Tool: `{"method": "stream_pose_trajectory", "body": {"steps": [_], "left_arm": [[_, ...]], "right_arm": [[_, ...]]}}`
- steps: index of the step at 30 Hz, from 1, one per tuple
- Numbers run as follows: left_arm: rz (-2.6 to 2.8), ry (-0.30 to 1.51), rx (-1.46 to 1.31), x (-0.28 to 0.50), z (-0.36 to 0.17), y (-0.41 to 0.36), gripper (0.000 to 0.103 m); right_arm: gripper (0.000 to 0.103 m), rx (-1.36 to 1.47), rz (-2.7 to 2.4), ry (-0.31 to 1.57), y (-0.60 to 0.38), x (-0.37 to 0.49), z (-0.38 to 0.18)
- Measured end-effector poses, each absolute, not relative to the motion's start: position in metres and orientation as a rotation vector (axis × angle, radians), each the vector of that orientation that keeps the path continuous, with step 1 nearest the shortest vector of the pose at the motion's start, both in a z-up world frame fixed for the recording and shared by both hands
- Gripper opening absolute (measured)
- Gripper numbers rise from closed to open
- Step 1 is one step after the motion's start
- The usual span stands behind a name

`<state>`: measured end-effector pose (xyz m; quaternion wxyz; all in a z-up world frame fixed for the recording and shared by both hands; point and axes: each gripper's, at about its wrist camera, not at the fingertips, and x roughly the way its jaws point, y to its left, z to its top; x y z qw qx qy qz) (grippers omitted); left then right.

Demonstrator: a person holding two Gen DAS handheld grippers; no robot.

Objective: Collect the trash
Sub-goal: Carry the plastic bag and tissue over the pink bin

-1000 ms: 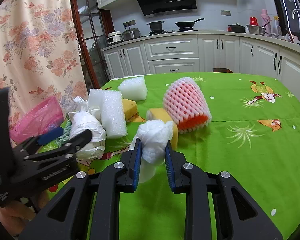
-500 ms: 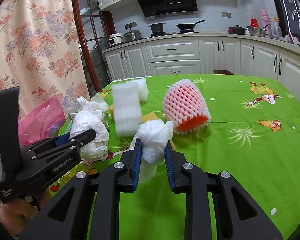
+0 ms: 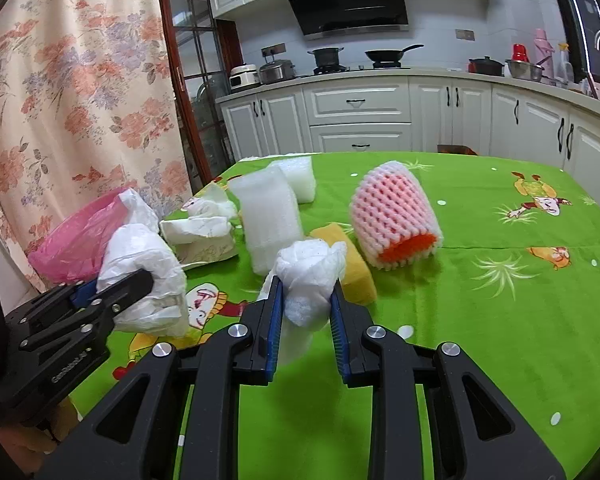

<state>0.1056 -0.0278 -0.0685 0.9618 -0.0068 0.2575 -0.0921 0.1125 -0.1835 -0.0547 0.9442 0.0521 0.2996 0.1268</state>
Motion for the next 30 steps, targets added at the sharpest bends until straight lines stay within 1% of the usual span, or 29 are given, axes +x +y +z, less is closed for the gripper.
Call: {"method": "stream_pose_trajectory", "body": {"steps": [10, 19, 30], "left_arm": [[-0.149, 0.492, 0.025, 0.078, -0.07, -0.003, 0.029], [-0.121, 0.447, 0.05, 0.049, -0.062, 0.019, 0.029], [-0.037, 0.434, 0.063, 0.033, -0.051, 0.065, 0.029]], "right_arm": [[0.025, 0.062, 0.331, 0.62, -0.15, 0.105, -0.053], [0.025, -0.004, 0.413, 0.623, -0.113, 0.094, -0.051], [0.025, -0.072, 0.534, 0.604, -0.061, 0.099, -0.036]]}}
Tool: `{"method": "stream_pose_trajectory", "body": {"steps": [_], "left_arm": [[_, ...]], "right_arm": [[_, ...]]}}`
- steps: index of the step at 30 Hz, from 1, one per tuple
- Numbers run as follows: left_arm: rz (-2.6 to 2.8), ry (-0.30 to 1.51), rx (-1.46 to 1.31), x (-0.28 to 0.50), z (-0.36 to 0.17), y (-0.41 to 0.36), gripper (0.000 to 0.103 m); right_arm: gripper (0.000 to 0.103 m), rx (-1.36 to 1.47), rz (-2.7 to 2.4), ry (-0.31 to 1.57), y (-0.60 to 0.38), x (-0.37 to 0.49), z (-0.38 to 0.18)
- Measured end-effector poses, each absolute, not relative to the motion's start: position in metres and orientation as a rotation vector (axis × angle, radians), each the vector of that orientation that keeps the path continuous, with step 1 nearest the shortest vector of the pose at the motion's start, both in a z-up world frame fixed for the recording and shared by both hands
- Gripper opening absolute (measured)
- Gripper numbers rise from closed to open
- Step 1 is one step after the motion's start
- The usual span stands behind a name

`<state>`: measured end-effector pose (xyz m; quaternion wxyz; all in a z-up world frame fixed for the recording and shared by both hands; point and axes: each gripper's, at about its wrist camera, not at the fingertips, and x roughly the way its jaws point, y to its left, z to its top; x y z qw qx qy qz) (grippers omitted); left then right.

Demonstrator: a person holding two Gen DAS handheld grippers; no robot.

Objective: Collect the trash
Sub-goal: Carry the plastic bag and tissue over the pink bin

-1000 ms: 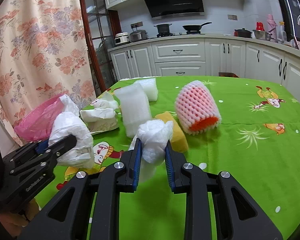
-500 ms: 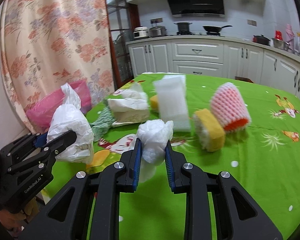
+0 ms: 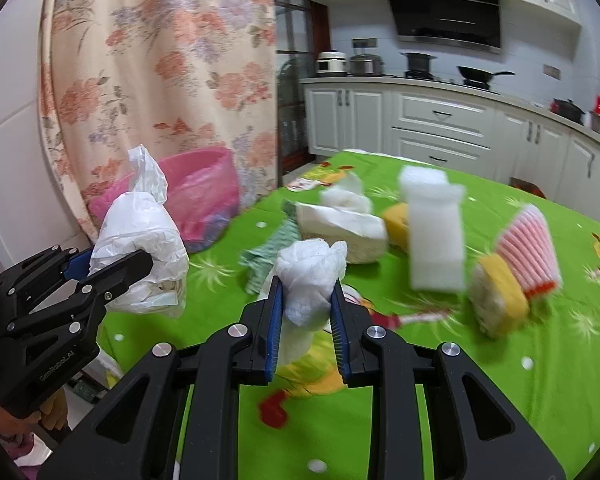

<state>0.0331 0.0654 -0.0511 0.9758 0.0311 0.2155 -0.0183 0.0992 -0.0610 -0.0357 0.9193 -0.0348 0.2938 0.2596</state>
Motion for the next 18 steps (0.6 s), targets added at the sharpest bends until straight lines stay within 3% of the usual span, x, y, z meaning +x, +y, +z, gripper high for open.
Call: {"method": "stream_pose_trajectory", "body": {"steps": [18], "left_arm": [[0.086, 0.408, 0.012, 0.04, -0.012, 0.16, 0.03]], "right_arm": [[0.025, -0.143, 0.724, 0.568, 0.041, 0.121, -0.002]]}}
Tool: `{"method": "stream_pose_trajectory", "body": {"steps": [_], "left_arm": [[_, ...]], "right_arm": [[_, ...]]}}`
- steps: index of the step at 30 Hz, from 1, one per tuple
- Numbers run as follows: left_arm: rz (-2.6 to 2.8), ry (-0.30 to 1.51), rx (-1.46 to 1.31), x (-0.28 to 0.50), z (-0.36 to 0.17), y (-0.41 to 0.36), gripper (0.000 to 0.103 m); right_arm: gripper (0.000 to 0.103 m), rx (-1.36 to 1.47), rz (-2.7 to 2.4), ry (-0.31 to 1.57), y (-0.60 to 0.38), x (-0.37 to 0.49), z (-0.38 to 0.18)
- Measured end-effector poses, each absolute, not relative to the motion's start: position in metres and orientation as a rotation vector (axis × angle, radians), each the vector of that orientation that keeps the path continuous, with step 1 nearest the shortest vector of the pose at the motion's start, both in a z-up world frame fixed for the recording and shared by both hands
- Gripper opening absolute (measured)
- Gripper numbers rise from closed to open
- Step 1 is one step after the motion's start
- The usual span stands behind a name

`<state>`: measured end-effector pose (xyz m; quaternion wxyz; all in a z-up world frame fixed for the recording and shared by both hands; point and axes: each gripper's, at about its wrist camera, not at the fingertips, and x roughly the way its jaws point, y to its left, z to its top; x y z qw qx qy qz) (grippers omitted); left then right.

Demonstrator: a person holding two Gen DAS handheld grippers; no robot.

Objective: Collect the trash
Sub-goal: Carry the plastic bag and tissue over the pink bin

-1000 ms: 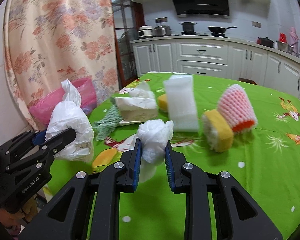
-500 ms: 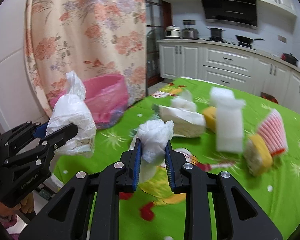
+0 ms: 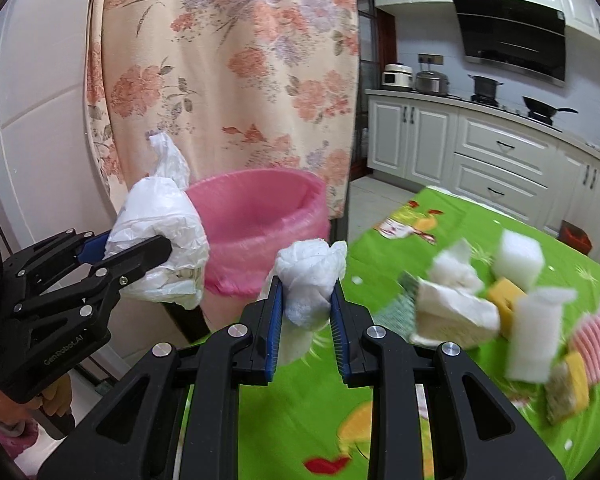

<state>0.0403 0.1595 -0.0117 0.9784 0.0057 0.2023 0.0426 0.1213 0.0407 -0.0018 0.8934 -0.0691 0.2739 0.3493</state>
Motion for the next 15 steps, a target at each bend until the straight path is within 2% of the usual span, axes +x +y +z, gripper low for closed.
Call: {"method": "stream_pose_trajectory", "body": {"steps": [15], "left_arm": [[0.194, 0.435, -0.047, 0.098, -0.003, 0.255, 0.031]], "right_arm": [[0.026, -0.11, 0.803, 0.599, 0.118, 0.18, 0.014]]}}
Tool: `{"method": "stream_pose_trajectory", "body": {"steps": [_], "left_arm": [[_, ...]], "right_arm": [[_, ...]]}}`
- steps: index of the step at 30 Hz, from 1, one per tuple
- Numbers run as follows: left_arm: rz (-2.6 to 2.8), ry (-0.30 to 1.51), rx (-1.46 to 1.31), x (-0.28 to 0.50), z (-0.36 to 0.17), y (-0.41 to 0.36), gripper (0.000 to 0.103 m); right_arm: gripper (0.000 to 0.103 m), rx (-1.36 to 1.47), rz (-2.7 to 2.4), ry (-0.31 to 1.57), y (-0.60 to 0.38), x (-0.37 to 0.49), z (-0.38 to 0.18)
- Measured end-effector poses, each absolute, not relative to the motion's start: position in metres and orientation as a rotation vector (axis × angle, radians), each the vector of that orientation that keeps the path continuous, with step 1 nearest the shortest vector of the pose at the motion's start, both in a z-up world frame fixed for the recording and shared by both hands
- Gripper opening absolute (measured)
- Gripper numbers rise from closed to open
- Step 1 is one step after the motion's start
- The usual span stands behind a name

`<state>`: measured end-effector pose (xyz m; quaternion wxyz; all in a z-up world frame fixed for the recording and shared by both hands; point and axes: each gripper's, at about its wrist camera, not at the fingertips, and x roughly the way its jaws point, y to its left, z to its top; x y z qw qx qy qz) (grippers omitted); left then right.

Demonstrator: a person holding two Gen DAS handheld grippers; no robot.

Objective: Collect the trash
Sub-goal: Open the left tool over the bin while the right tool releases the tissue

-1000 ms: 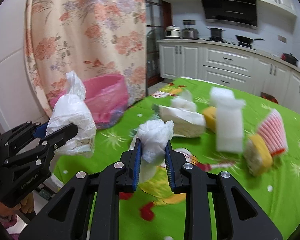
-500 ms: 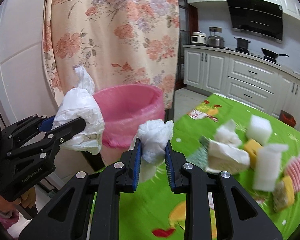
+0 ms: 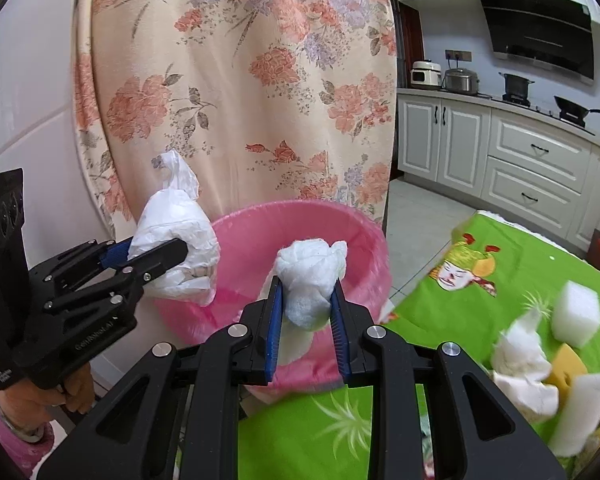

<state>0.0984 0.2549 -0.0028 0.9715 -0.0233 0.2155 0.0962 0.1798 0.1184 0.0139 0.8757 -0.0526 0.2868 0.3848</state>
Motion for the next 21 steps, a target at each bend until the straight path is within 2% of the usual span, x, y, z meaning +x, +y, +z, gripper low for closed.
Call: {"method": "stream_pose_trajectory", "body": {"steps": [6, 14, 17, 18, 19, 21], "left_arm": [[0.19, 0.469, -0.101, 0.124, -0.007, 0.278, 0.036], [0.269, 0.478, -0.112, 0.124, -0.018, 0.293, 0.062], [0.284, 0.475, -0.109, 0.118, -0.019, 0.294, 0.067], [0.289, 0.473, -0.111, 0.116, -0.019, 0.294, 0.068], [0.292, 0.469, -0.113, 0.113, -0.018, 0.293, 0.07], [0.301, 0.452, -0.114, 0.105, -0.016, 0.29, 0.073]], "right_arm": [[0.026, -0.133, 0.809, 0.609, 0.144, 0.199, 0.009], [0.032, -0.147, 0.813, 0.653, 0.148, 0.21, -0.008], [0.049, -0.147, 0.813, 0.655, 0.146, 0.208, -0.013], [0.062, -0.143, 0.814, 0.65, 0.145, 0.208, -0.013], [0.068, -0.141, 0.814, 0.639, 0.145, 0.206, -0.013], [0.068, -0.147, 0.818, 0.63, 0.144, 0.203, -0.012]]}}
